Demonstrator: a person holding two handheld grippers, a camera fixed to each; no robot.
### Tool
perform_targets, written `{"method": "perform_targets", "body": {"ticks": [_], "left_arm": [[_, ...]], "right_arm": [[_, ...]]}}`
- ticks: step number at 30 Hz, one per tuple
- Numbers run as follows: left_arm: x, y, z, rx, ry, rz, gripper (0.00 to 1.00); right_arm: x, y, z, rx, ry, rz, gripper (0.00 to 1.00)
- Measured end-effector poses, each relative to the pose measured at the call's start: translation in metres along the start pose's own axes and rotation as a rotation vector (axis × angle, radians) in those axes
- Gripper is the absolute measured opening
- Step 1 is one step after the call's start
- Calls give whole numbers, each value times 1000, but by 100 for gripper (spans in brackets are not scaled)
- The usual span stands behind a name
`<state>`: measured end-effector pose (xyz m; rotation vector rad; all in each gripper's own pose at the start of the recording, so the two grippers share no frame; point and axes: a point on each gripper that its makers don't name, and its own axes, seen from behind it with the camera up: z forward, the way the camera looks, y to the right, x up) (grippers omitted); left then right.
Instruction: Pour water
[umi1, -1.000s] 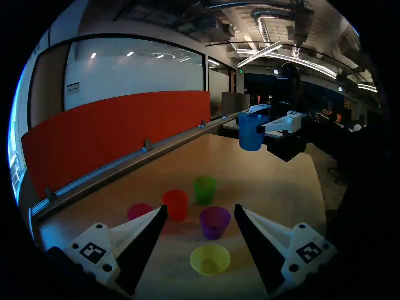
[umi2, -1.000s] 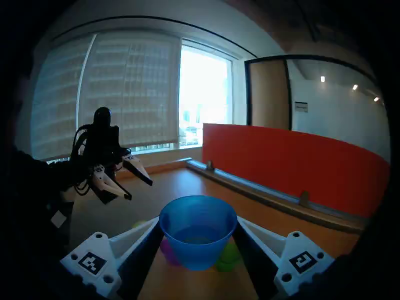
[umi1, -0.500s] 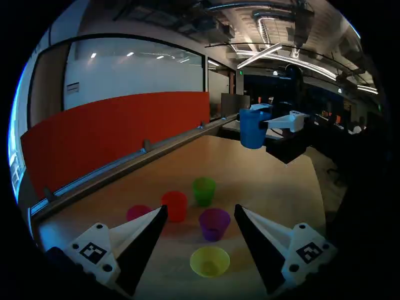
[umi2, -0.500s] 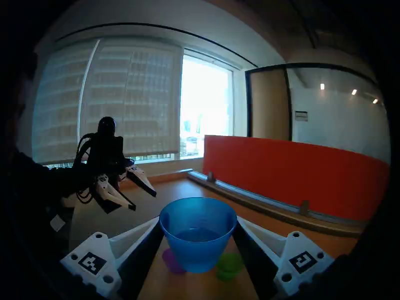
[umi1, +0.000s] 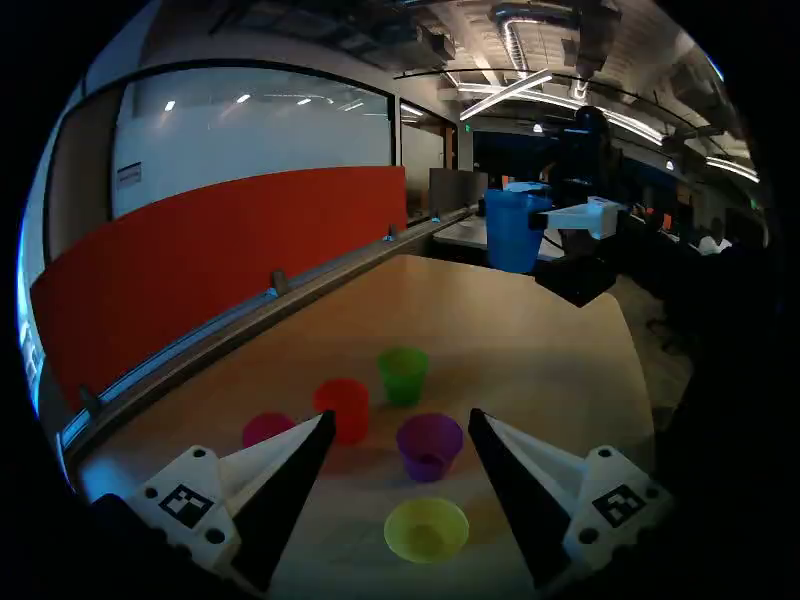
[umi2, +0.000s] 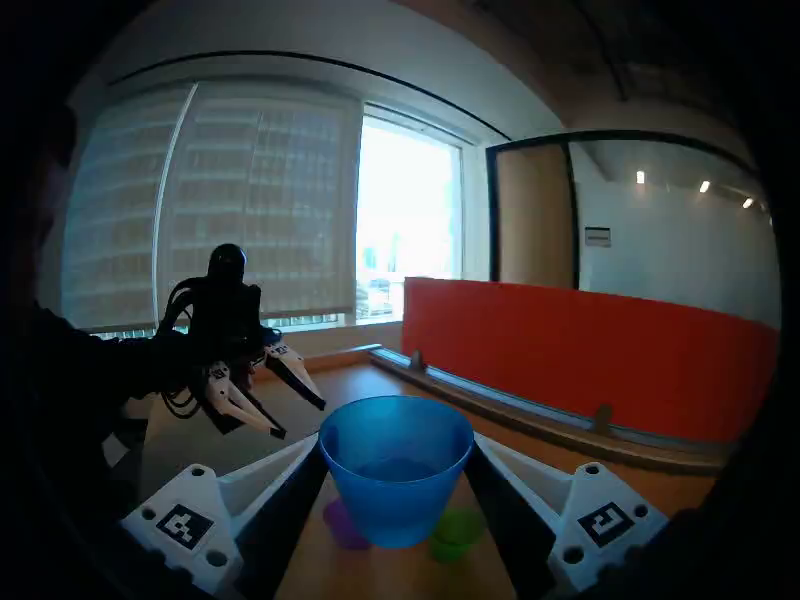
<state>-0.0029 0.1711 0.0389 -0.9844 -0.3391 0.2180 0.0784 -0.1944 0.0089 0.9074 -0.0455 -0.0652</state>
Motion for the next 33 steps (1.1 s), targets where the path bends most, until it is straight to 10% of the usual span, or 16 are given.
{"method": "perform_targets", "body": {"ticks": [33], "left_arm": [[5,-1,116,-140,-175,141,100]], "right_arm": [[-9,44,-31,-160,-16,-1,92]]}}
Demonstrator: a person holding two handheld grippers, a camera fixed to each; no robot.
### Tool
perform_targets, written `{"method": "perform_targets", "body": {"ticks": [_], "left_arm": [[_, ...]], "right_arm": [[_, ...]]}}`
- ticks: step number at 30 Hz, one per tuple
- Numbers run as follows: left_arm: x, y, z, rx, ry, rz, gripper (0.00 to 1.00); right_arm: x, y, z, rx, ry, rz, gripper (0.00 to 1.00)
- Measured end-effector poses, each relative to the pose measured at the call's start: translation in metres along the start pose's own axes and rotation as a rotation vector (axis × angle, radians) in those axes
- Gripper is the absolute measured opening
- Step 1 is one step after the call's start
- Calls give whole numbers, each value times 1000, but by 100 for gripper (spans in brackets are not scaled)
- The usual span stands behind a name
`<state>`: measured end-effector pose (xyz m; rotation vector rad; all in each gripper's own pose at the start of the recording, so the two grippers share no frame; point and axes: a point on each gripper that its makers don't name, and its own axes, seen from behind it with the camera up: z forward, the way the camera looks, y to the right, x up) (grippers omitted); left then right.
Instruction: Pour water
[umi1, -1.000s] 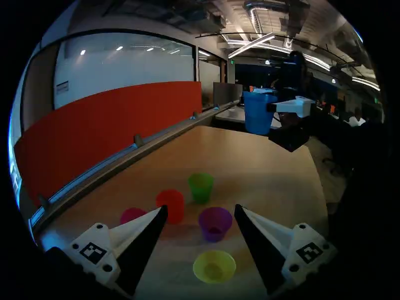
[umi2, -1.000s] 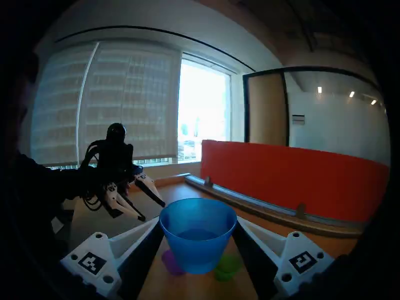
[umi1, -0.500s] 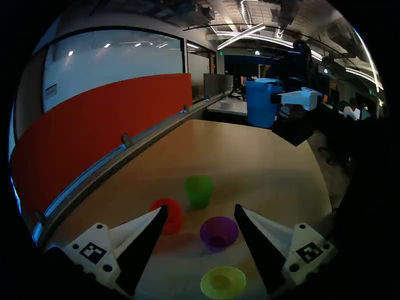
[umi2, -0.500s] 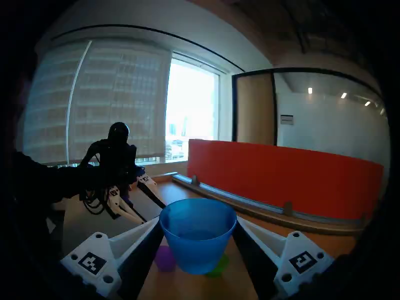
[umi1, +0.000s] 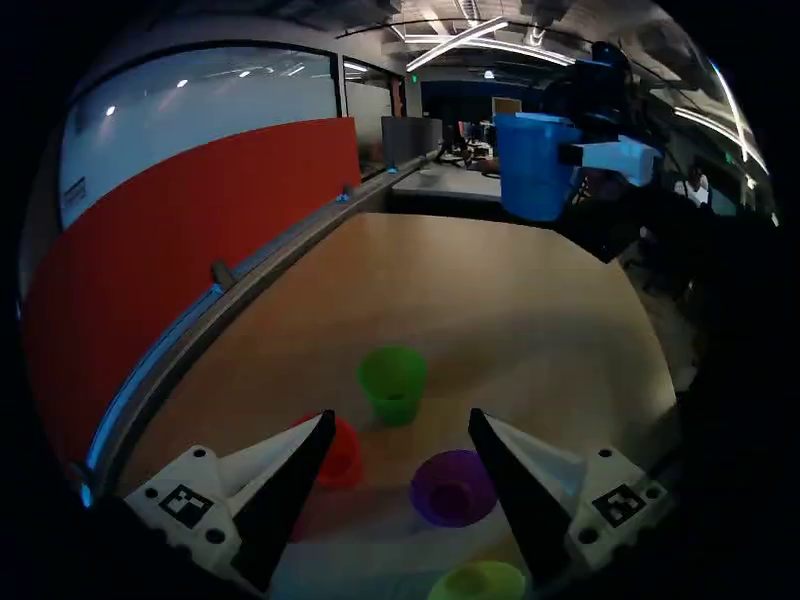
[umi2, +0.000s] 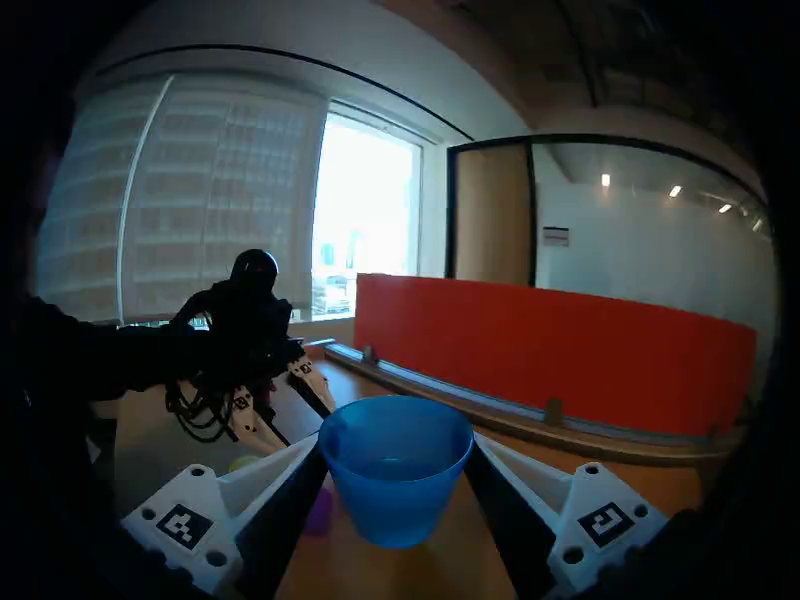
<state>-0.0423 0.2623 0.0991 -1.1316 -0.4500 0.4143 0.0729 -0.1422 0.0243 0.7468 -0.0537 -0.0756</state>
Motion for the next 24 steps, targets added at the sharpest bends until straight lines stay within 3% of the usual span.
{"method": "perform_targets", "body": {"ticks": [12,24], "left_arm": [[-7,1,42,-37,-93,42,99],[-9,0,73,-32,-151,35,100]], "right_arm": [[-4,13,-7,-35,-10,1,91],[-13,20,-10,-45,-20,3,91]]}}
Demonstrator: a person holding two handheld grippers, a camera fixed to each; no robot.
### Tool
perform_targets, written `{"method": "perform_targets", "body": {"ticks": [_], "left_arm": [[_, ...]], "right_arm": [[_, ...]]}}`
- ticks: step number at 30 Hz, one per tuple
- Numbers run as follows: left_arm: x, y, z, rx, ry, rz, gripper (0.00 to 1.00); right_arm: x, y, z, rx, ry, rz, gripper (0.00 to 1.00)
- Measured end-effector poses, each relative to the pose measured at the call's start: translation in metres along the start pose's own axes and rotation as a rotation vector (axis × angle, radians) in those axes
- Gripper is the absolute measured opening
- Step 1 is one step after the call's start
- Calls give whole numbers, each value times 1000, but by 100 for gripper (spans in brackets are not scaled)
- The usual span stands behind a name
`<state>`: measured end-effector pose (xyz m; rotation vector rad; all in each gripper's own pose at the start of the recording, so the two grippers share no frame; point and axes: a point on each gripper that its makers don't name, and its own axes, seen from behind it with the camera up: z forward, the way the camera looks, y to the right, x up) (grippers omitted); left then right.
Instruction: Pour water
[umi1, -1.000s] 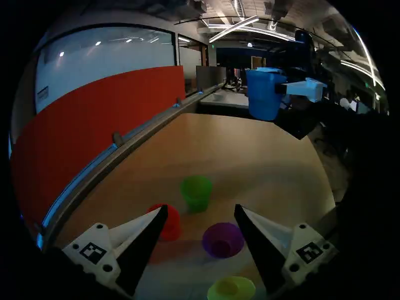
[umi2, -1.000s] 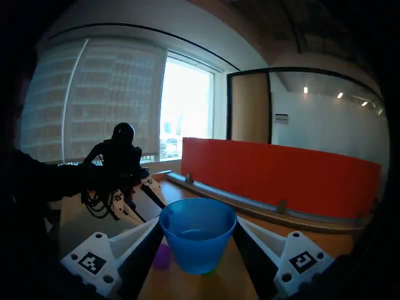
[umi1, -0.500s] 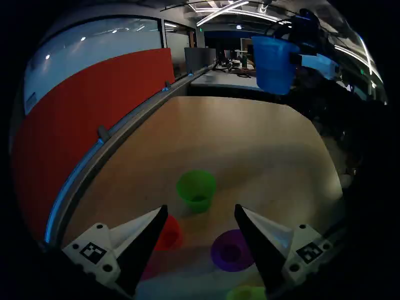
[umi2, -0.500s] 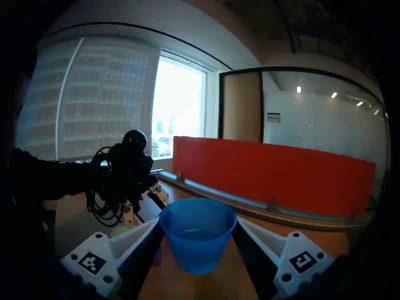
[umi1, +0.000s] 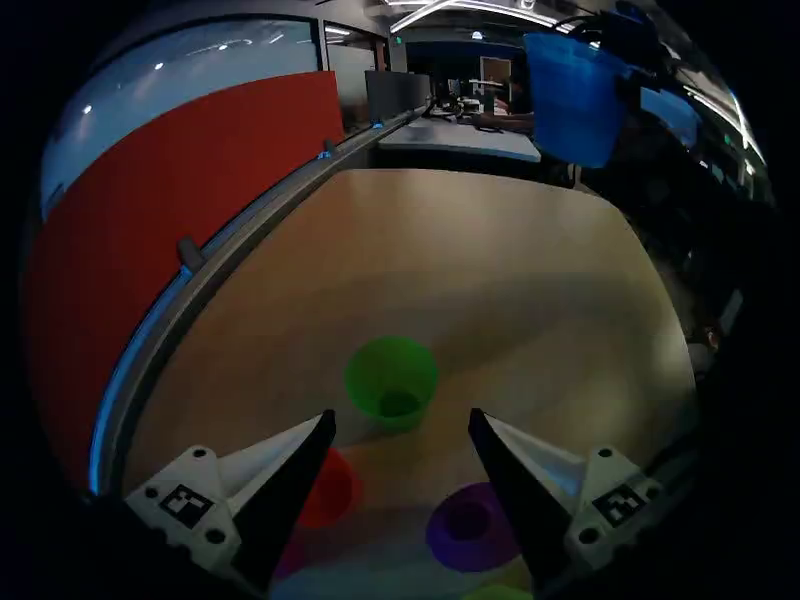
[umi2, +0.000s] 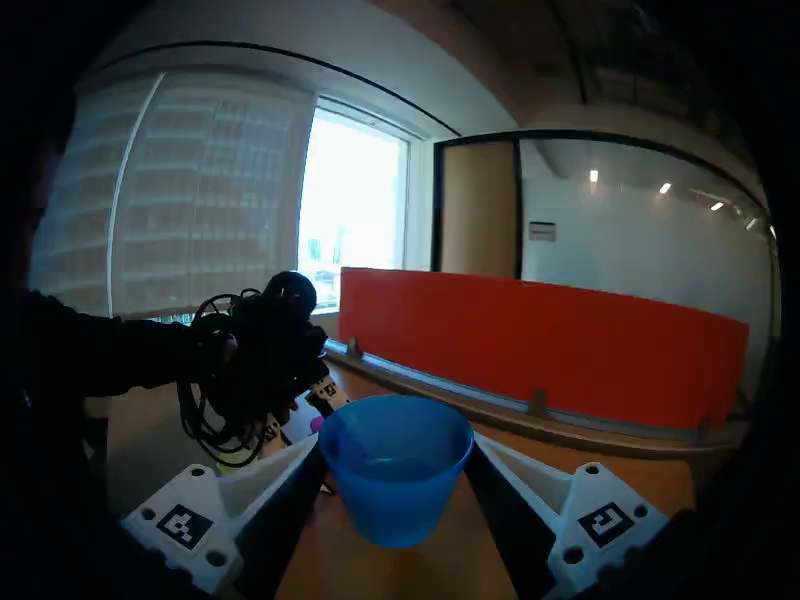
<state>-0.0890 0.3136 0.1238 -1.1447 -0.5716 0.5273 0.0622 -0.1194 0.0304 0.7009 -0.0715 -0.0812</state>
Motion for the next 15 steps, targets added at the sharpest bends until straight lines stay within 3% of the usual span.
{"method": "perform_targets", "body": {"ticks": [15], "left_arm": [[-5,1,31,2,-69,-5,100]], "right_arm": [[-7,7,-2,-7,-7,5,92]]}}
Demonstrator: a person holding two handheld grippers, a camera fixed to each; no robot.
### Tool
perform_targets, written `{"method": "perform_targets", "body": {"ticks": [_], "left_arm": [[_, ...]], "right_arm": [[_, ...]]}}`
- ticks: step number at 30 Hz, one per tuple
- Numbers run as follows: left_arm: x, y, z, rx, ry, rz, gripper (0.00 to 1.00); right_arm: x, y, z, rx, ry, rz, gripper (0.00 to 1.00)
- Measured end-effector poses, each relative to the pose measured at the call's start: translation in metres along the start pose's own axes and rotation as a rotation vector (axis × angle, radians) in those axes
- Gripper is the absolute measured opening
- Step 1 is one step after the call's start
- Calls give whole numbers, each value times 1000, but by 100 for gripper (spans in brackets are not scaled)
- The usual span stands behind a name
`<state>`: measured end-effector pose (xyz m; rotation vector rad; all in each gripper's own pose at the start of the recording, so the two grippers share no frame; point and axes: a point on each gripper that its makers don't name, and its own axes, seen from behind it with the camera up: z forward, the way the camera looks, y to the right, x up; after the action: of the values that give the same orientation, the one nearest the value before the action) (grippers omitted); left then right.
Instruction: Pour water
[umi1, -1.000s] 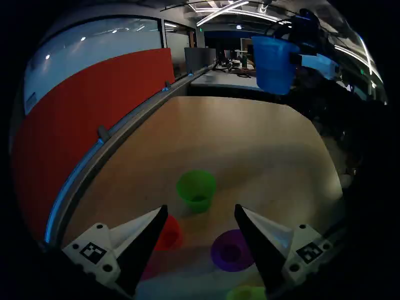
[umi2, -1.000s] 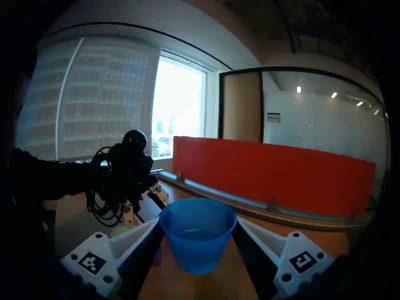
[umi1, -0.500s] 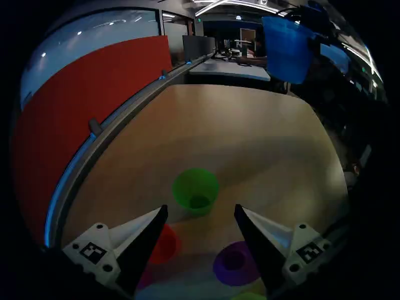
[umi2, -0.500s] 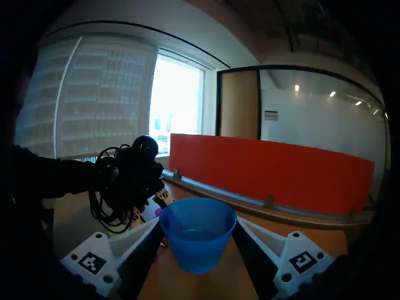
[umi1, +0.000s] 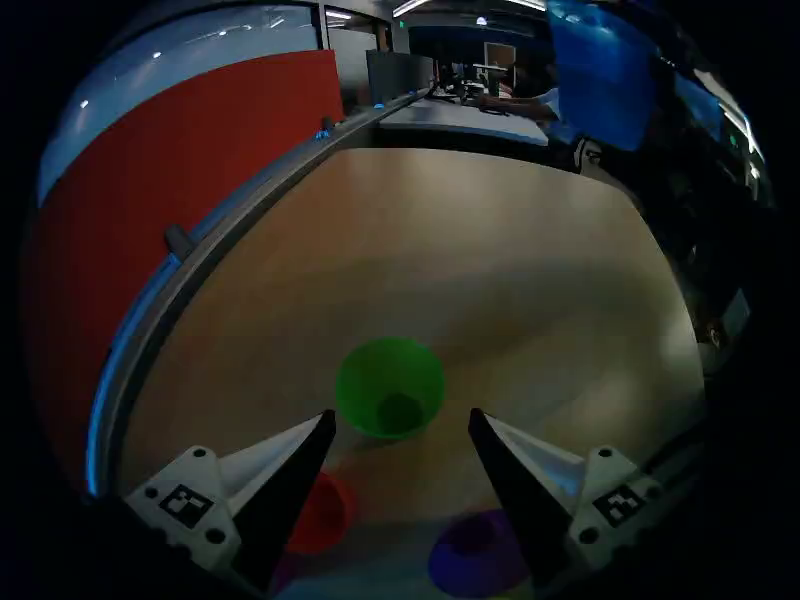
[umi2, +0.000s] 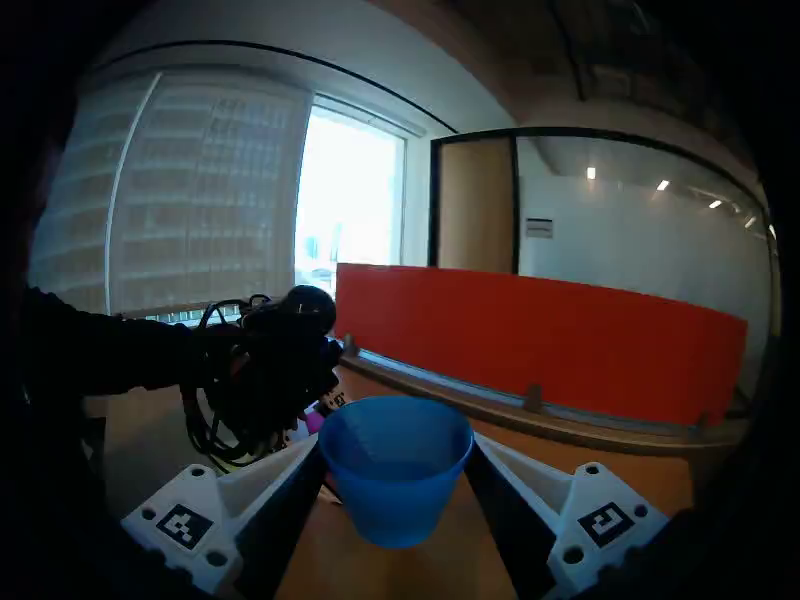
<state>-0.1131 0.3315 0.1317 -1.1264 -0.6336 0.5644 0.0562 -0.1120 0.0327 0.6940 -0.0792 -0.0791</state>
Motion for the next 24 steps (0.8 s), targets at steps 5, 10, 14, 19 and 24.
{"method": "perform_targets", "body": {"ticks": [5,10,14,19,24], "left_arm": [[-1,0,10,3,-26,7,100],[3,-1,18,8,-29,5,100],[5,-3,22,16,-32,1,100],[6,-4,26,21,-35,3,100],[4,-4,31,26,-49,8,100]], "right_arm": [[-1,1,-2,-2,-1,2,91],[-4,5,-3,-8,-3,5,91],[-5,6,-5,-10,-3,9,91],[-6,7,-7,-12,-3,8,91],[-8,9,-7,-14,-5,12,91]]}}
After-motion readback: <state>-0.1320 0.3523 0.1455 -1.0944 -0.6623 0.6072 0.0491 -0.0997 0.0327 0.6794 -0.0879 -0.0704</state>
